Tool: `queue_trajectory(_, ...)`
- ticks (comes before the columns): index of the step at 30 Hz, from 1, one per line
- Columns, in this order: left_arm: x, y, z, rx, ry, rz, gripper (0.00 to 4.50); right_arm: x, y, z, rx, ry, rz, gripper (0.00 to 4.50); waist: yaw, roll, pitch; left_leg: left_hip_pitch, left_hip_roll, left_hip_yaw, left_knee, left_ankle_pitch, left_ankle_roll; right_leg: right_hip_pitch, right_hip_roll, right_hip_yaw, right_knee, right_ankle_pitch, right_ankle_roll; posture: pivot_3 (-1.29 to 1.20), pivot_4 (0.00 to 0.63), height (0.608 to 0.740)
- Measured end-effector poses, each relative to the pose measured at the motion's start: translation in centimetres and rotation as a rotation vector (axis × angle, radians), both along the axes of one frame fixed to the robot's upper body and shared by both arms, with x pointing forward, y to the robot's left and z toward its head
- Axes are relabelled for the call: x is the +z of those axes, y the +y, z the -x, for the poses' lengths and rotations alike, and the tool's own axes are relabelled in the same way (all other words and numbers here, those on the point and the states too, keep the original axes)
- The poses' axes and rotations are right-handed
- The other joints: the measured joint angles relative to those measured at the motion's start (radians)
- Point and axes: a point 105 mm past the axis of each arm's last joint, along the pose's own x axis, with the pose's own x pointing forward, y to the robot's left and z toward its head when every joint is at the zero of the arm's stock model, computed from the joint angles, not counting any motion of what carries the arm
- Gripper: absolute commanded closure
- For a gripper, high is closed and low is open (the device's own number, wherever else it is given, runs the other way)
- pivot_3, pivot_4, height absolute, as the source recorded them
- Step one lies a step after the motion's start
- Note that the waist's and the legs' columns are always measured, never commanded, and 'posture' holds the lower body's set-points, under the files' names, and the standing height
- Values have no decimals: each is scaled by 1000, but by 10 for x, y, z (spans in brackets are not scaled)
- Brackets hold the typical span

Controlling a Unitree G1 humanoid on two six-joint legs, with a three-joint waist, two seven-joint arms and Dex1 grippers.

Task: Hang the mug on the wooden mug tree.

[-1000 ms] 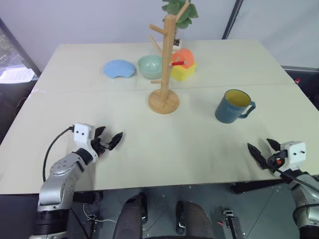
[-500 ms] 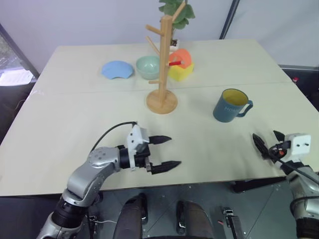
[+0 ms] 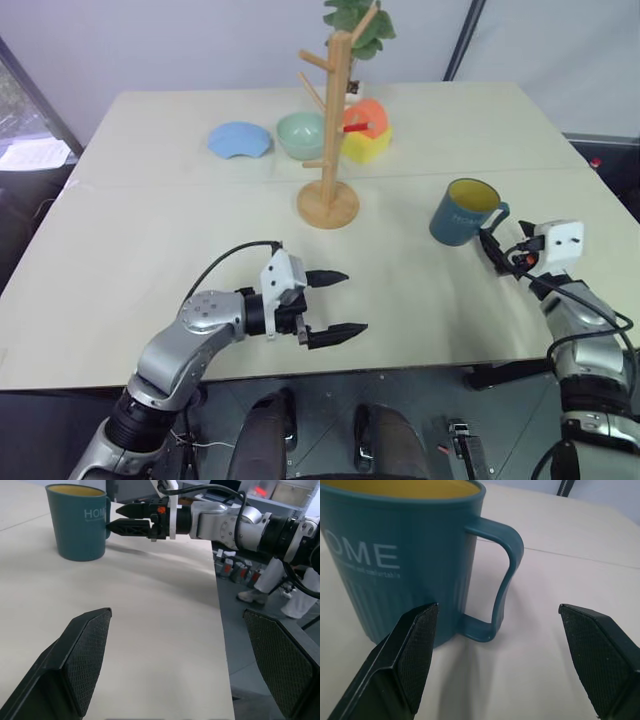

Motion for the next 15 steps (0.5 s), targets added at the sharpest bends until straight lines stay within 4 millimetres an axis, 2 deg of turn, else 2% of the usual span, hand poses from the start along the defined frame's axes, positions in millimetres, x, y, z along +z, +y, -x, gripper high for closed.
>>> queue_trajectory(9,-1,2,0,21,2,-1,0,2,-1,-6,-10,-7,8,539,0,0,0,0,0,0,1,0,0,0,0,0,1,1,0,0,150,740)
queue_trajectory(15,1,5,-2,34,-8,1,0,4,-2,-18,-28,-3,-15,539,-4,0,0,0,0,0,1,0,0,0,0,0,1,2,0,0,150,740)
